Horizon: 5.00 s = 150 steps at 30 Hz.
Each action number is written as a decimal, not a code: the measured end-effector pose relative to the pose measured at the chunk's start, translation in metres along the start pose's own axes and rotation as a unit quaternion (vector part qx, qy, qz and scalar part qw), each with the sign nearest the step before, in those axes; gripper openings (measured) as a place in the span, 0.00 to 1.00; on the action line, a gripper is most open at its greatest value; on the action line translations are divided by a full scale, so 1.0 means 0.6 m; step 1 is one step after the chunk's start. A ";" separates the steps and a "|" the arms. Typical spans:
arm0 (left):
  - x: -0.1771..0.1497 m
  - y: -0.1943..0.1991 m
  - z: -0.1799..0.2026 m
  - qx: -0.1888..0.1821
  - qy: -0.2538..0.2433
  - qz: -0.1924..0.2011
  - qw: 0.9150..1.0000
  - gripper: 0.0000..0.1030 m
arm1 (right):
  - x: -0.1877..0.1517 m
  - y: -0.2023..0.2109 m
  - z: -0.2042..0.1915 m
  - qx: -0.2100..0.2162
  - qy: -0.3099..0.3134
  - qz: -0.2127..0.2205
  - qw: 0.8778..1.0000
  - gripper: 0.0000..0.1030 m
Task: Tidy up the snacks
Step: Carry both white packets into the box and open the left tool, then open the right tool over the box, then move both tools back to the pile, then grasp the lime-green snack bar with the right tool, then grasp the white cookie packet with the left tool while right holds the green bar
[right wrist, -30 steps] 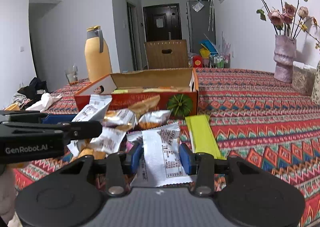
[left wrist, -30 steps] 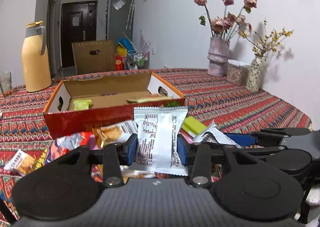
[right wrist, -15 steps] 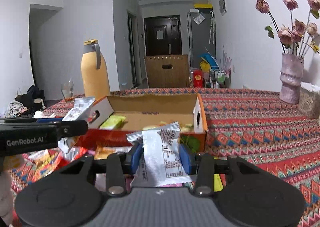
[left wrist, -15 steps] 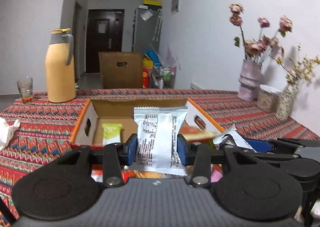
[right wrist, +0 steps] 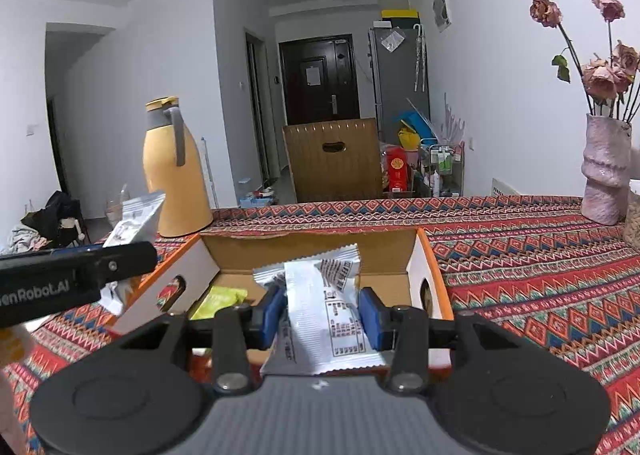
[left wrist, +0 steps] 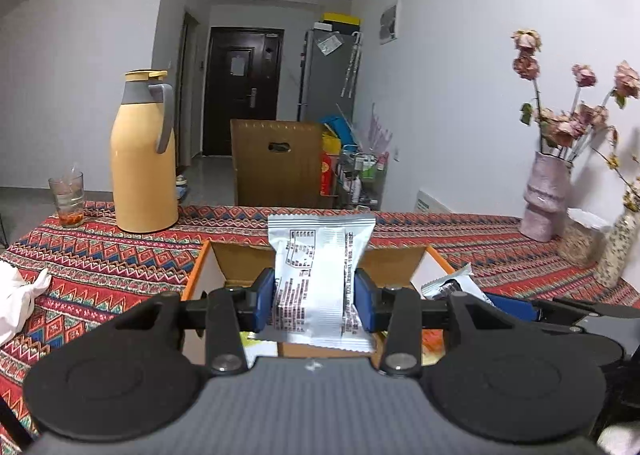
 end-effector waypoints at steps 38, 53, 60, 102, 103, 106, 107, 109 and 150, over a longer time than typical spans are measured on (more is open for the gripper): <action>-0.028 -0.072 -0.046 0.058 0.047 -0.007 0.997 1.00 | -0.018 -0.094 0.030 -0.038 -0.039 -0.003 0.999 1.00; -0.004 -0.018 -0.047 0.053 0.051 0.009 0.997 1.00 | 0.006 -0.038 0.020 -0.036 -0.025 0.031 0.999 1.00; -0.016 0.020 -0.064 0.049 0.040 0.003 0.998 1.00 | -0.002 0.015 0.019 -0.031 -0.006 0.036 0.999 1.00; -0.191 0.067 -0.150 0.042 0.027 -0.061 0.997 1.00 | -0.166 0.066 0.135 -0.072 -0.027 -0.146 0.986 0.54; -0.191 0.066 -0.150 0.042 0.027 -0.062 0.997 1.00 | -0.168 0.061 0.137 -0.072 -0.026 -0.149 0.986 0.54; -0.191 0.065 -0.150 0.042 0.029 -0.063 0.997 1.00 | -0.168 0.052 0.134 -0.068 -0.026 -0.143 0.987 0.52; -0.191 0.065 -0.151 0.042 0.029 -0.063 0.997 1.00 | -0.169 0.050 0.131 -0.068 -0.023 -0.140 0.987 0.50; -0.192 0.065 -0.151 0.042 0.029 -0.063 0.997 1.00 | -0.173 0.047 0.121 -0.075 -0.003 -0.135 0.988 0.36; -0.187 0.024 -0.240 0.077 -0.035 -0.160 0.984 0.77 | -0.190 0.097 0.114 -0.086 -0.014 -0.028 0.996 0.33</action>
Point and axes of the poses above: each gripper's, at about its wrist camera, not at the fingertips, and y roughly against the way its jaws point, z to its right, x to its top, the point moved 1 cm from there along -y, roughly the way its jaws point, and after that the axes turned 6 degrees about x, right-handed, at the moved point
